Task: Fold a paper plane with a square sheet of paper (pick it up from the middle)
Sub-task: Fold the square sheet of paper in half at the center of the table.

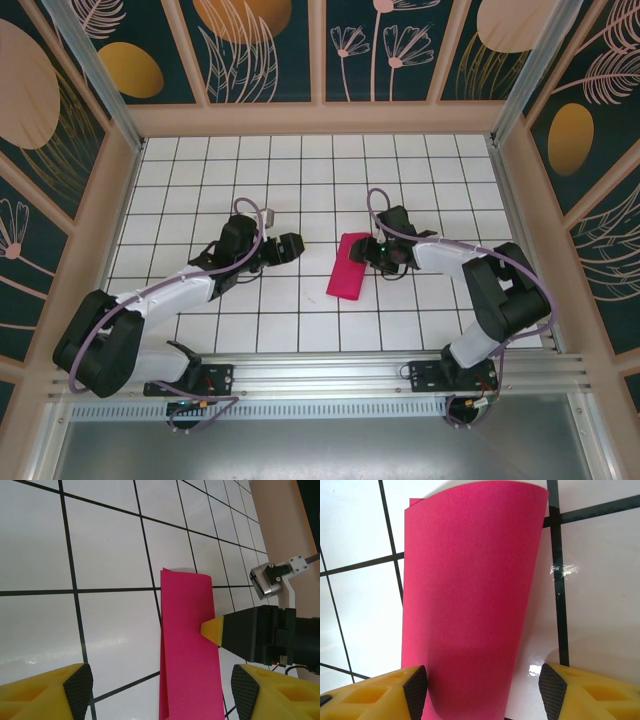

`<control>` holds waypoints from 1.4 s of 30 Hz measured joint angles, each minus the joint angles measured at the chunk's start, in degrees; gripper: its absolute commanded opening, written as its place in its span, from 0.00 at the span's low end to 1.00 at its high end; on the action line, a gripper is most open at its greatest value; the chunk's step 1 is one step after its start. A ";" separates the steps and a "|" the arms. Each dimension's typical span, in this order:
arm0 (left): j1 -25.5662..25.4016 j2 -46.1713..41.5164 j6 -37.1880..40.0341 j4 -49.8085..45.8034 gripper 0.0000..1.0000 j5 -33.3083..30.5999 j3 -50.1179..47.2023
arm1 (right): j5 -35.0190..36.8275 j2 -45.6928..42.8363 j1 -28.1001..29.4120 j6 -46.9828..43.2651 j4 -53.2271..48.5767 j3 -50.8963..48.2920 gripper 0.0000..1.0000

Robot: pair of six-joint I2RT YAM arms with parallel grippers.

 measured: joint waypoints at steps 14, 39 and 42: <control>-0.17 0.72 -0.02 1.40 0.75 -0.87 0.02 | 7.58 -2.27 3.04 2.86 -2.97 -0.52 0.69; -0.17 1.92 -0.02 2.91 0.76 -0.81 0.02 | 8.94 -2.12 3.39 9.27 -2.21 -0.98 0.71; -0.17 1.92 -0.02 2.91 0.76 -0.81 0.02 | 10.29 -1.53 4.17 9.66 -3.15 -0.17 0.71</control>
